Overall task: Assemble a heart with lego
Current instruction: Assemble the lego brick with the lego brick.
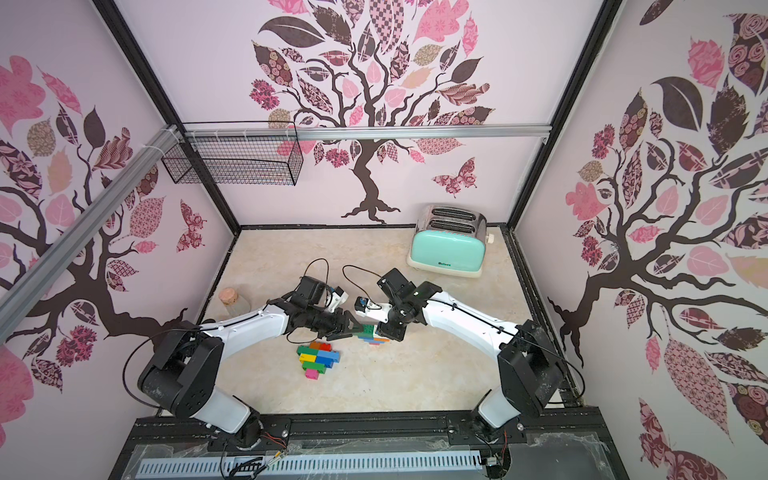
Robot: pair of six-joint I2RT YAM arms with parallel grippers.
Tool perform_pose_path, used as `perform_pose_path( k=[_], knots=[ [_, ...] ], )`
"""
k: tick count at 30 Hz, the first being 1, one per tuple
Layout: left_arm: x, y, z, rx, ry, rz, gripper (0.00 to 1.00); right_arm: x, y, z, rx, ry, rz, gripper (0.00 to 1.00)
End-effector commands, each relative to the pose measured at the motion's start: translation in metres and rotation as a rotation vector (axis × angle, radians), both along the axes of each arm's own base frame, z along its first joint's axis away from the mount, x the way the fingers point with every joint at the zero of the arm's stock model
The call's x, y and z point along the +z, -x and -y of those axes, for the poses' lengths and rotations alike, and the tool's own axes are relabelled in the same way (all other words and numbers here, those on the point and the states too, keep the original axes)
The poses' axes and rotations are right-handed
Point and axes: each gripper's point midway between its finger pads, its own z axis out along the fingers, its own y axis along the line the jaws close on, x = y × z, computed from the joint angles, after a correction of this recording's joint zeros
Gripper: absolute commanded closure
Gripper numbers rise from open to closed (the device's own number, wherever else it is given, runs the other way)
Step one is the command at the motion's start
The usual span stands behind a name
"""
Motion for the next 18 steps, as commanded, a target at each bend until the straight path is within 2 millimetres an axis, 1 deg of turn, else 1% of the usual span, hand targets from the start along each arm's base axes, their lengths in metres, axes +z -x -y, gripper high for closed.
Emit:
perform_pose_path(
  k=[1, 5, 13, 18],
  knots=[
    [0.002, -0.007, 0.003, -0.005, -0.007, 0.029, 0.46, 0.011, -0.006, -0.002, 0.013, 0.015, 0.032, 0.77],
    [-0.004, -0.007, 0.001, 0.006, -0.027, 0.02, 0.47, 0.011, -0.009, -0.004, 0.031, 0.028, 0.038, 0.77],
    [-0.007, -0.006, 0.0, 0.01, -0.038, 0.02, 0.49, 0.005, -0.008, -0.009, 0.079, 0.045, 0.005, 0.78],
    [-0.01, -0.005, 0.0, 0.012, -0.042, 0.013, 0.49, 0.0, -0.01, -0.009, 0.084, 0.064, -0.002, 0.78]
  ],
)
